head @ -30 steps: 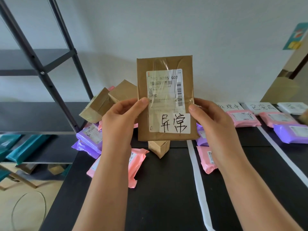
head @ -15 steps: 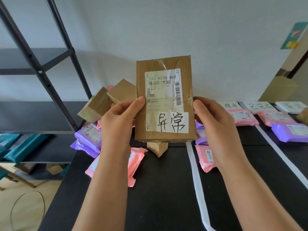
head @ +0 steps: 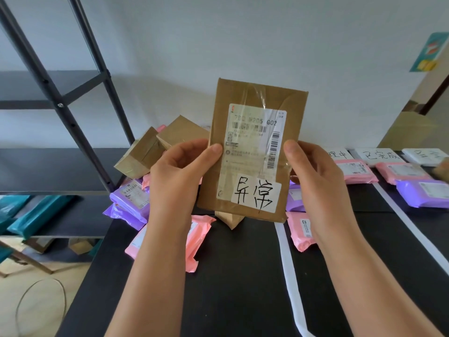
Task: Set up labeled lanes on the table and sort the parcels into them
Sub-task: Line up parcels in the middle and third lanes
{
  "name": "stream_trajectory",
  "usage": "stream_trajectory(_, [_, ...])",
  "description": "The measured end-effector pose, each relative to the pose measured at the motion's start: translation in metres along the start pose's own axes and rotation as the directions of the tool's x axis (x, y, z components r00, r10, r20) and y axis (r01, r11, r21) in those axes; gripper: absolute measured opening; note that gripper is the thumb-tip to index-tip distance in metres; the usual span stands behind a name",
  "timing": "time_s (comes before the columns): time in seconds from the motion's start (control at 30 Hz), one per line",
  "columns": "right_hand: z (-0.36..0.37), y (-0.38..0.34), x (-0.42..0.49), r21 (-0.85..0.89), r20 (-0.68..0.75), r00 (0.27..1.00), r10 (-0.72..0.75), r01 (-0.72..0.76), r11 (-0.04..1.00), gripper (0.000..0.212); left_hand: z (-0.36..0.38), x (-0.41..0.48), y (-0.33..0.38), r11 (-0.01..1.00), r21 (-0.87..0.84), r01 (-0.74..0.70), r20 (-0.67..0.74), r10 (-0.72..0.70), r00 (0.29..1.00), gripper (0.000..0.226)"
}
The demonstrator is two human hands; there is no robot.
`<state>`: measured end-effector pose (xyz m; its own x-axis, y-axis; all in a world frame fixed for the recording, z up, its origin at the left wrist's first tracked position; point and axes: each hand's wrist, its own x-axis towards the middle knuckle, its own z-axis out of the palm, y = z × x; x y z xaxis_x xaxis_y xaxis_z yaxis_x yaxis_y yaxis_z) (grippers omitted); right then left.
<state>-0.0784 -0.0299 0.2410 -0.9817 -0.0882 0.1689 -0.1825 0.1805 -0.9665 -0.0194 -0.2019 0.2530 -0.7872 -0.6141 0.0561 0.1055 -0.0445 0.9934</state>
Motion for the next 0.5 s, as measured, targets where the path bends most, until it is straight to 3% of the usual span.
stream_trajectory(0.3, [-0.0031,-0.0070,-0.0065,0.043,-0.031,0.999,-0.015,0.016,0.999,0.046,-0.0015,-0.0039,0.0079,0.995,0.034,-0.091,0.047,0.090,0.995,0.052])
stream_trajectory(0.5, [-0.0059,-0.0075,-0.0078,0.054,-0.037,0.999,-0.024,0.026,0.998,0.048,0.0008,-0.0026,0.0054,0.997,0.014,-0.071,0.065,0.070,0.995,0.039])
